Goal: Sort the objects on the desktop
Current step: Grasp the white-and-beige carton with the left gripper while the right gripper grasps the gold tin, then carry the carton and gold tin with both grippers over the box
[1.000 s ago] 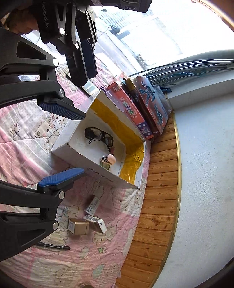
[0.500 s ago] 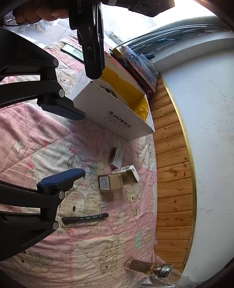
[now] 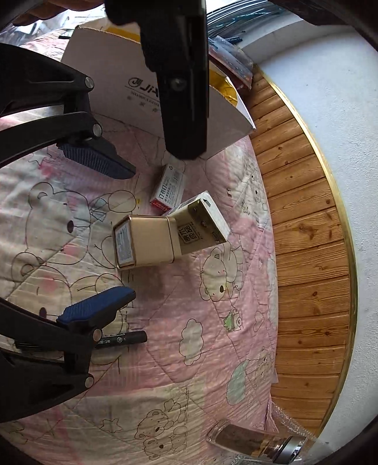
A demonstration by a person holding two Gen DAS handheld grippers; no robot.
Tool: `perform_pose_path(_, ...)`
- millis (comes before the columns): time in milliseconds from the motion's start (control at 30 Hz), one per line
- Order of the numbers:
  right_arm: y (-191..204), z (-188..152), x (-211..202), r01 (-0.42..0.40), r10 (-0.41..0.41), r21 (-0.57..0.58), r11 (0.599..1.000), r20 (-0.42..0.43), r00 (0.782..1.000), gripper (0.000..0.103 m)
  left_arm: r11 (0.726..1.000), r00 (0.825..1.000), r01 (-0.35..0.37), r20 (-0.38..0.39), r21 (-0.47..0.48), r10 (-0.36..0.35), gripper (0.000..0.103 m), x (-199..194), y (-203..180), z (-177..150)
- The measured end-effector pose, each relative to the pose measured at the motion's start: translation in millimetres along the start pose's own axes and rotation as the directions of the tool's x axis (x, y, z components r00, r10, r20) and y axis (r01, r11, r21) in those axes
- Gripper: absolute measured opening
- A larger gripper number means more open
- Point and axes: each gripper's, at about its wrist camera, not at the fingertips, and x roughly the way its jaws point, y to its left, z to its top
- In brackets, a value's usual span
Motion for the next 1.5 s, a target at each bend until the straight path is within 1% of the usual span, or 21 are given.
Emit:
perform_pose_path(100,-3.7,6.9,16.2,0.020,-0.020,0.005,1.000,-0.004,1.000,0.079,0.999,0.999,-0.038,-0.001,0.023,0.038,0.049,18.1,3.6,17.4)
perform_pose_path(133,-5.2,9.0,20.4,0.031,-0.031,0.003,1.000,-0.002,1.000,0.079,0.999,0.999,-0.037,0.001,0.025,0.037,0.049,21.9,5.2,21.9)
perform_pose_path(200,-9.1,13.0,27.8,0.026,-0.026,0.009,1.000,0.000,1.000,0.080,0.999,1.000,-0.023,-0.010,0.045,0.023,0.049,31.3,6.2,29.7)
perform_pose_path(267,-15.1,15.6,36.7,0.009,-0.009,0.030,0.999,-0.013,1.000,0.080,0.998,0.999,0.010,-0.046,0.064,-0.007,0.050,46.7,6.7,35.6)
perform_pose_path(300,-17.9,16.1,41.1,0.009,-0.008,0.035,0.999,-0.019,1.000,0.080,0.998,0.998,0.028,-0.066,0.062,-0.024,0.052,55.1,7.9,37.5)
perform_pose_path(333,-21.0,15.9,45.6,0.010,-0.009,0.035,0.999,-0.026,1.000,0.080,0.998,0.997,0.026,-0.080,0.050,-0.022,0.052,63.9,10.5,39.2)
perform_pose_path(400,-26.1,14.7,51.9,-0.011,0.013,0.045,0.999,-0.039,0.999,0.080,0.998,0.993,0.050,-0.110,0.025,-0.047,0.052,81.2,12.3,41.6)
perform_pose_path(433,-27.0,13.8,54.1,-0.021,0.023,0.040,0.999,-0.047,0.999,0.075,0.999,0.992,0.053,-0.119,0.013,-0.051,0.050,87.9,12.5,41.3)
perform_pose_path(467,-26.5,13.3,55.5,-0.035,0.037,0.031,0.999,-0.056,0.998,0.056,0.999,0.990,0.052,-0.132,0.000,-0.052,0.048,93.5,12.8,40.6)
perform_pose_path(500,-24.3,13.1,56.6,-0.053,0.054,0.018,0.998,-0.072,0.996,0.054,0.998,0.989,0.055,-0.140,-0.018,-0.057,0.031,96.8,13.4,39.3)
perform_pose_path(533,-22.3,13.2,54.9,-0.039,0.039,0.007,0.999,-0.072,0.997,0.054,0.998,0.988,0.055,-0.143,-0.025,-0.059,0.025,97.5,12.6,38.3)
perform_pose_path(567,-21.7,13.6,53.1,-0.035,0.035,0.003,0.999,-0.079,0.996,0.054,0.999,0.989,0.047,-0.140,-0.024,-0.050,0.024,95.9,11.0,37.4)
perform_pose_path(667,-23.2,13.6,41.9,-0.039,0.040,0.012,0.999,-0.070,0.997,0.054,0.998,0.991,0.044,-0.125,-0.039,-0.049,0.023,83.5,8.4,38.0)
perform_pose_path(800,-23.4,10.5,23.6,-0.056,0.058,0.034,0.998,-0.057,0.997,0.054,0.997,0.996,0.056,-0.073,-0.047,-0.059,0.023,52.3,2.5,36.8)
perform_pose_path(933,-17.4,1.9,-0.3,-0.063,0.064,0.031,0.998,-0.037,0.997,0.054,0.996,0.997,0.068,-0.027,-0.063,-0.070,0.023,17.6,-4.0,25.0)
perform_pose_path(1067,-10.8,-11.8,-27.6,-0.073,0.074,0.030,0.997,-0.023,0.997,0.054,0.993,0.997,0.077,0.010,-0.088,-0.076,0.023,-15.8,-6.7,3.2)
perform_pose_path(1167,-0.5,-28.5,-49.6,-0.077,0.078,0.015,0.997,-0.021,0.997,0.054,0.990,0.996,0.084,0.027,-0.113,-0.081,0.023,-35.8,-6.8,-16.0)
perform_pose_path(1300,7.8,-44.4,-69.9,-0.072,0.072,0.000,0.997,-0.016,0.997,0.054,0.986,0.996,0.087,0.050,-0.141,-0.080,0.023,-60.2,-4.0,-41.4)
perform_pose_path(1500,16.4,-66.6,-91.1,-0.067,0.067,-0.008,0.998,-0.013,0.998,0.054,0.987,0.994,0.070,0.095,-0.146,-0.057,0.023,-97.8,-2.3,-76.1)
